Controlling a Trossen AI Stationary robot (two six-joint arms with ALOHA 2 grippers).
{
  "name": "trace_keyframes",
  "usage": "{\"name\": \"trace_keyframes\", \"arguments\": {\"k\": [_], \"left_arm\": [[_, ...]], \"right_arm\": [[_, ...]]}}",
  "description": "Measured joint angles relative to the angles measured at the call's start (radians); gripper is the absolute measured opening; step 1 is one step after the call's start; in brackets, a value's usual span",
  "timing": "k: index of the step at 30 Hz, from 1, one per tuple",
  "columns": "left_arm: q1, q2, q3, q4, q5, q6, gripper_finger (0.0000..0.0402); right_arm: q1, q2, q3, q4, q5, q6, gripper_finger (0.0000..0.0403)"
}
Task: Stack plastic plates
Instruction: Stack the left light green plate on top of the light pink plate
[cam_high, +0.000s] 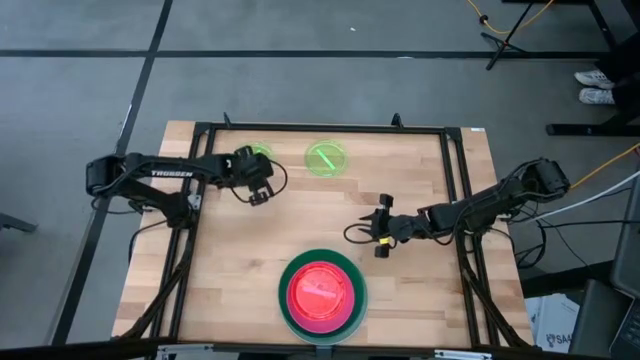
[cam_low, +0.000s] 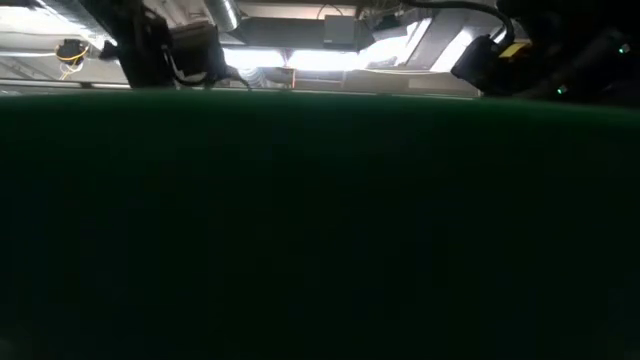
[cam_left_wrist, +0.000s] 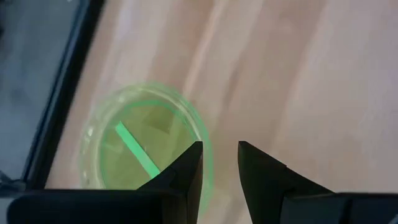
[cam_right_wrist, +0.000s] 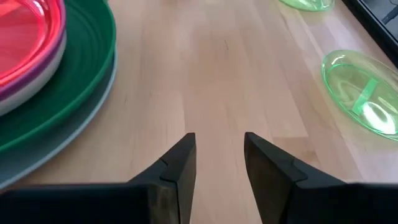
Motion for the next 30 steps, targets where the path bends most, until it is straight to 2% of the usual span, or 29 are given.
{"name": "trace_keyframes", "arguments": {"k": [8,14,19,27,30], "left_arm": [[0.129,0.0,-0.108,0.133,0.13,0.012,0.0094],[0.161,0.0,-0.161,0.211,0.134,0.084,0.0094],[0.182,0.001,-0.194,0.284,0.215,0.113,0.0094],[0.182,0.001,-0.23,0.31,0.192,0.114,0.0094],[0.182,0.001,-0.231,0.323,0.148,0.115,0.0094]], "right_arm": [[0.0,0.0,0.0,-0.006,0.0,0.005,0.0127],[0.0,0.0,0.0,-0.005,0.0,0.005,0.0127],[0.0,0.0,0.0,-0.005,0.0,0.007,0.0127],[0.0,0.0,0.0,-0.005,0.01,0.004,0.0127],[0.0,0.0,0.001,-0.005,0.011,0.0,0.0127]]}}
